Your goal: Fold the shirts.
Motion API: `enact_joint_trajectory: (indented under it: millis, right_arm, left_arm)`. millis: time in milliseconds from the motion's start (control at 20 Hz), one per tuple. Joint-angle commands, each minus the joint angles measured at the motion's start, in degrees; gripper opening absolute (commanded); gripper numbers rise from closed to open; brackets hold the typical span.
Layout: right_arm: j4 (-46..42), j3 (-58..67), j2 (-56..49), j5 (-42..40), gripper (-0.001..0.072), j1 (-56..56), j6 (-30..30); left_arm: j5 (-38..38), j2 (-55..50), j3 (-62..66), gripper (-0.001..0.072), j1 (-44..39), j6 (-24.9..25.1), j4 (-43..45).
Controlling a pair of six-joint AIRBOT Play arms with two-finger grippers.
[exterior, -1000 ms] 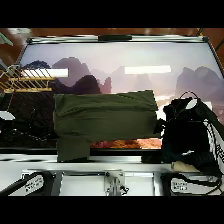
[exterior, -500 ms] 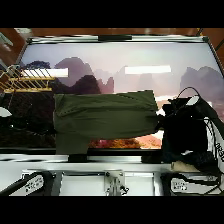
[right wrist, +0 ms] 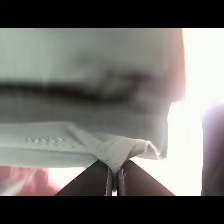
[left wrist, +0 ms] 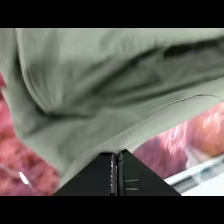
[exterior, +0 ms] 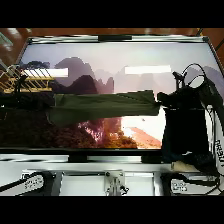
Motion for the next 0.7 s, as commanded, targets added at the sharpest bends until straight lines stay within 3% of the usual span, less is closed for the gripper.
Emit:
enact_joint_trajectory:
  millis: [0, 500, 550, 600, 650]
  right_arm:
    - [-2.1, 4.9, -2.6, -6.3, 0.0072, 1.5, 2.7]
    - [-4.0, 11.8, -15.0, -7.4, 0.0083, 4.1, 5.4]
    - [-3.6, 11.8, -15.4, -7.4, 0.0099, 4.1, 5.6]
    - [-3.0, 11.8, -15.4, -7.4, 0.0100, 4.1, 5.5]
    - [-2.8, 11.8, -15.1, -7.3, 0.0251, 4.0, 5.3]
  left_arm:
    - [0.9, -7.1, 6.5, 0.0031, -0.4, -2.7, -2.1]
    - [4.9, -20.6, 14.3, 0.0033, -2.1, -7.4, -3.1]
    - [4.7, -21.4, 14.3, 0.0080, -2.1, -7.8, -3.1]
    - [4.3, -21.7, 14.3, 0.0278, -2.1, -7.8, -3.2]
    - [3.7, -21.6, 14.3, 0.0506, -2.1, -7.8, -3.3]
